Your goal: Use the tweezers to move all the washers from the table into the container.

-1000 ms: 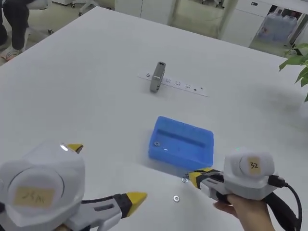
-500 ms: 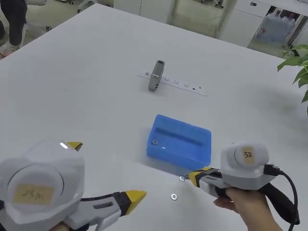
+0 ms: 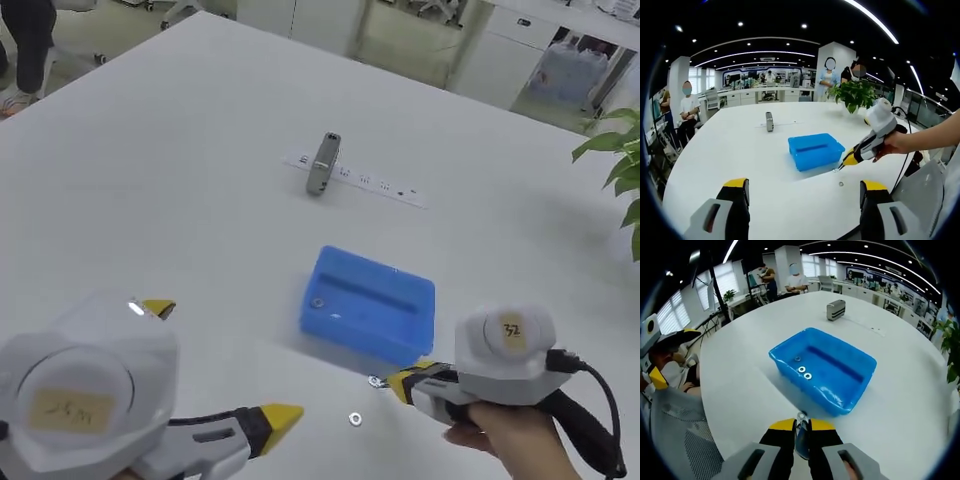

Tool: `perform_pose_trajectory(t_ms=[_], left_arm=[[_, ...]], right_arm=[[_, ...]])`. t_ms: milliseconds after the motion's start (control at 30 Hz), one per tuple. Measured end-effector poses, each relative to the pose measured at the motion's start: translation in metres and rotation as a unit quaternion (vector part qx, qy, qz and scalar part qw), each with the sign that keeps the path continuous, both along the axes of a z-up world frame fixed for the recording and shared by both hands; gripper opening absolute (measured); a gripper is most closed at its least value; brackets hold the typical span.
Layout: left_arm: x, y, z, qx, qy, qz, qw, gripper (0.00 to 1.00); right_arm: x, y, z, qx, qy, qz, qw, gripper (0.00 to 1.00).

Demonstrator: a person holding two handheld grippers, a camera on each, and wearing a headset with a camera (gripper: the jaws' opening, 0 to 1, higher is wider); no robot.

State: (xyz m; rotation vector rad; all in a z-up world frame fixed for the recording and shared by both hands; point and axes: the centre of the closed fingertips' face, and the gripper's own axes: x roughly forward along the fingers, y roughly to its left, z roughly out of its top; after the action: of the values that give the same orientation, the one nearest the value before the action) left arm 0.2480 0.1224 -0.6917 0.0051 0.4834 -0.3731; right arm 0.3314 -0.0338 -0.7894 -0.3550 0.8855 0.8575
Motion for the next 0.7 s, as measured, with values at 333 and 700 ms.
perform_pose_trajectory(t_ms=[333, 700], left_arm=[[0.002, -0.009, 0.000, -0.002, -0.002, -0.015, 0.9999, 0.93], [0.000, -0.004, 0.000, 0.001, -0.001, -0.008, 1.0000, 0.93]], right_arm=[[-0.030, -0.019, -0.008, -0.062, 0.044, 0.048, 0.9960, 0.05], [-0.024, -0.003, -0.010, -0.051, 0.024, 0.053, 0.9970, 0.05]])
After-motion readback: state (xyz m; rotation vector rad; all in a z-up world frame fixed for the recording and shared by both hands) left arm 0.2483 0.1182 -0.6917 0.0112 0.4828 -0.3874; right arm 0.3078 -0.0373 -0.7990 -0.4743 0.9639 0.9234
